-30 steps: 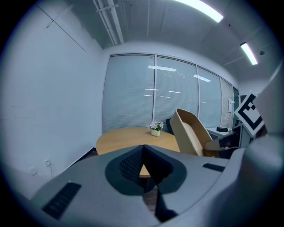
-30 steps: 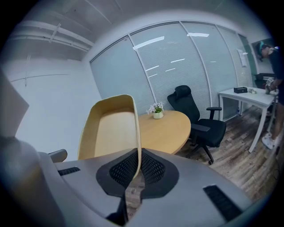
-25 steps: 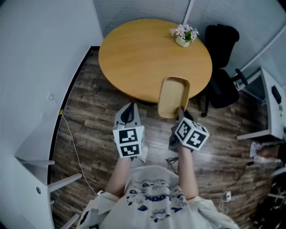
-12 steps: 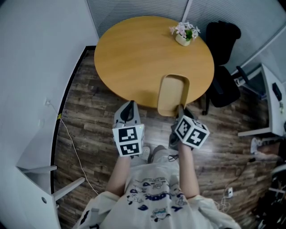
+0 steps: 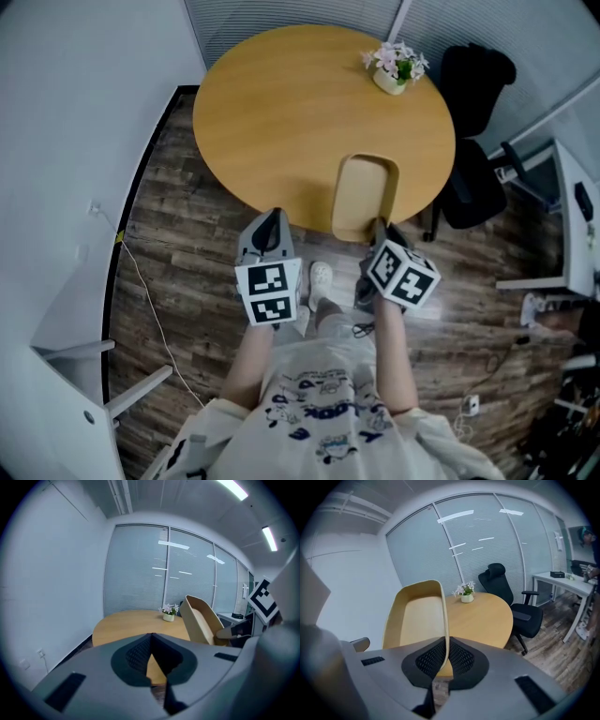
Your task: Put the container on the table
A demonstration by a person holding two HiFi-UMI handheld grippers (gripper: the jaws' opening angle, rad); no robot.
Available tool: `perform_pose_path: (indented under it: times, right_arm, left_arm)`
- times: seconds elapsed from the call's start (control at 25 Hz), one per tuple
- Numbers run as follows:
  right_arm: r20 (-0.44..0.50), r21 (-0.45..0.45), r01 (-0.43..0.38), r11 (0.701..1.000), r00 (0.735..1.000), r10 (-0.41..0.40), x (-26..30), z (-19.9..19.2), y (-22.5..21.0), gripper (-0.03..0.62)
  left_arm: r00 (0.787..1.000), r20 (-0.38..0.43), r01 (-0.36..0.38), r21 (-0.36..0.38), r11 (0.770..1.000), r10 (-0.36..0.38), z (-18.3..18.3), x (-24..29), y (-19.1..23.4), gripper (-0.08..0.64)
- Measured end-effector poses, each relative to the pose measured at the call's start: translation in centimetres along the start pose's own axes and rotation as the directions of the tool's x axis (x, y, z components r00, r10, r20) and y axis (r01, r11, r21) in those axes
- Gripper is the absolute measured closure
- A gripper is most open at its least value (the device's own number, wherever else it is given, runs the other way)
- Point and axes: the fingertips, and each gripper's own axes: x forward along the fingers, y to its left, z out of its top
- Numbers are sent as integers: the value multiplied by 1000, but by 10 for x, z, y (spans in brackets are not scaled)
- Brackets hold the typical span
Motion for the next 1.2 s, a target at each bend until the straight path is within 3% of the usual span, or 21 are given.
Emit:
perform_pose_path:
  times: [1.2]
  right_arm:
    - [-131,-59,-109,992,986,101,145,75,-10,580]
  left_arm:
    - [989,-77,-127,-34,991,124,29,127,3,557]
